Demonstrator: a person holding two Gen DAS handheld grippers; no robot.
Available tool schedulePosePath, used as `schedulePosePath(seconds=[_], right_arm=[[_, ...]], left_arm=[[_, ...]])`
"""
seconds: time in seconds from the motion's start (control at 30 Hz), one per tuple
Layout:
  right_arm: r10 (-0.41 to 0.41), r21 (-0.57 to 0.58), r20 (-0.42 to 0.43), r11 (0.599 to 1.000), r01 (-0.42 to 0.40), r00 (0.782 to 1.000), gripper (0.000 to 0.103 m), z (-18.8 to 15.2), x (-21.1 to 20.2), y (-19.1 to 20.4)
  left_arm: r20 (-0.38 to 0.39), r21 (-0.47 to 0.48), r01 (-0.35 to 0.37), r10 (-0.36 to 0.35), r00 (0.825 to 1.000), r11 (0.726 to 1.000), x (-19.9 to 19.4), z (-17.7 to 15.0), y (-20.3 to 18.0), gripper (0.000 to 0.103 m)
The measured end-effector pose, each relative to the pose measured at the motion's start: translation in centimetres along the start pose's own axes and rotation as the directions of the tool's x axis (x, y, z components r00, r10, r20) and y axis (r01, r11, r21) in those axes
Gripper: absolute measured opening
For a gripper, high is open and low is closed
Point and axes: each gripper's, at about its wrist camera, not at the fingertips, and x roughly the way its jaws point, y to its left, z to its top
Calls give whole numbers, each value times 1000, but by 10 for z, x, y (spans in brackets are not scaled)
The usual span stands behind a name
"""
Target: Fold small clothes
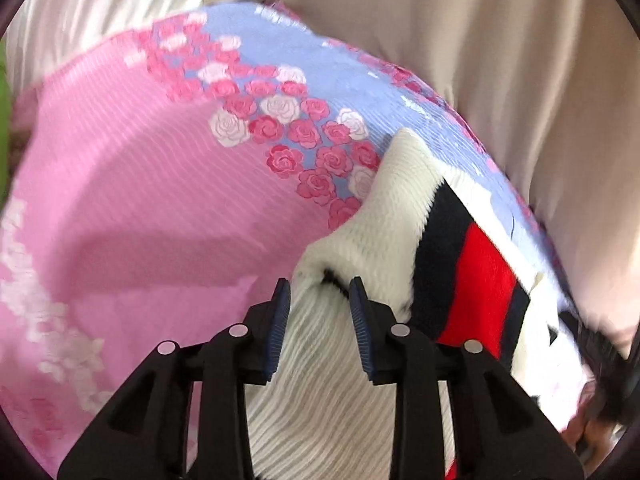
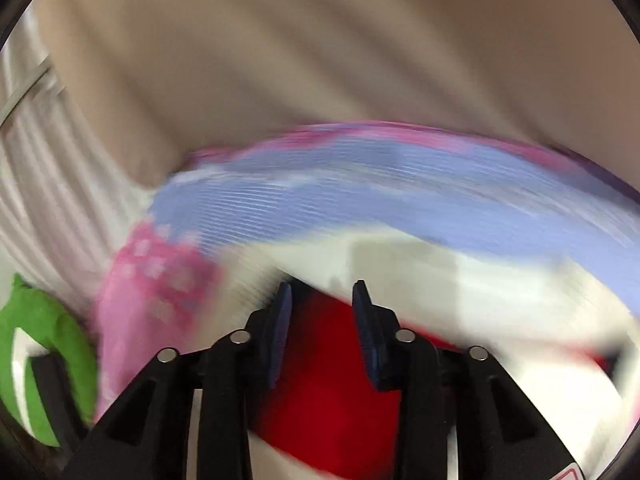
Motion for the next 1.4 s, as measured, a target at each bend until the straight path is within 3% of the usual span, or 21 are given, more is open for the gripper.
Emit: schedulePosePath(seconds=[0.07,0.1,0.2,0.3,0.4,0.5,0.57,0.6,0.73,0.8,0.87,0.97,1.03,1.1,1.17,1.2,1.23,1.33,1.4], right_arm=[[-146,137,-38,979,149,989,37,-38,-21,-64],[-196,235,-84,949,210,977,38,-58,-27,-97],[-135,404,-148,896,185,980,38,-90,-26,-148],[-108,390,-120,909,147,987,39,-92,-21,-145],[-84,412,-105,903,120,991,47,-93,-14,-139],[-88,425,-96,897,121,991,47,-95,-14,-139],[-70,417,-88,903,101,994,26,-93,-20,-140],[-56,408,-86,909,86,995,6,-92,-25,-140],[-81,377,-17,923,81,997,3,-89,-51,-135],[-140,384,-2,914,130,990,0,-92,-57,-141],[-191,405,-100,889,215,977,0,-104,-35,-162],[-145,430,-97,886,173,985,0,-113,-32,-177],[-158,433,-52,886,165,986,0,-108,-58,-170],[-165,401,8,904,148,986,2,-111,-92,-159],[-198,352,41,920,172,979,15,-131,-126,-150],[-207,336,43,924,181,977,29,-143,-137,-151],[-216,320,32,927,195,976,45,-165,-151,-151],[-215,303,-37,928,216,976,56,-229,-169,-157],[-185,329,-113,920,213,976,57,-275,-169,-166]], left_arm=[[5,30,-11,11,1000,999,-4,-8,-7,30],[2,43,-18,18,1000,999,-3,-11,-14,30],[6,67,-16,15,1000,998,2,-10,-32,30],[18,74,5,-6,1000,997,-5,-5,-48,30],[25,134,12,-15,1000,991,-9,0,-69,32],[-23,159,-60,64,998,985,15,0,-72,32],[-78,153,-97,109,991,983,35,1,-64,31],[-87,157,-106,120,989,982,39,1,-62,31],[-52,231,-137,153,987,963,42,-5,-62,26],[-34,251,-149,162,986,956,43,-8,-62,26],[-11,277,-169,179,984,946,45,-12,-64,26],[-9,304,-192,205,979,933,43,-13,-69,27],[-21,282,-162,175,984,946,29,-15,-63,30],[-26,257,-118,129,991,959,12,-22,-53,38],[-27,259,-85,95,995,962,-10,-36,-39,51],[-30,261,-78,89,996,962,-19,-44,-31,56],[-39,260,-71,84,996,963,-28,-55,-20,63],[-87,228,-60,82,993,972,-45,-88,18,70],[-126,179,-79,102,987,981,-50,-109,46,71]])
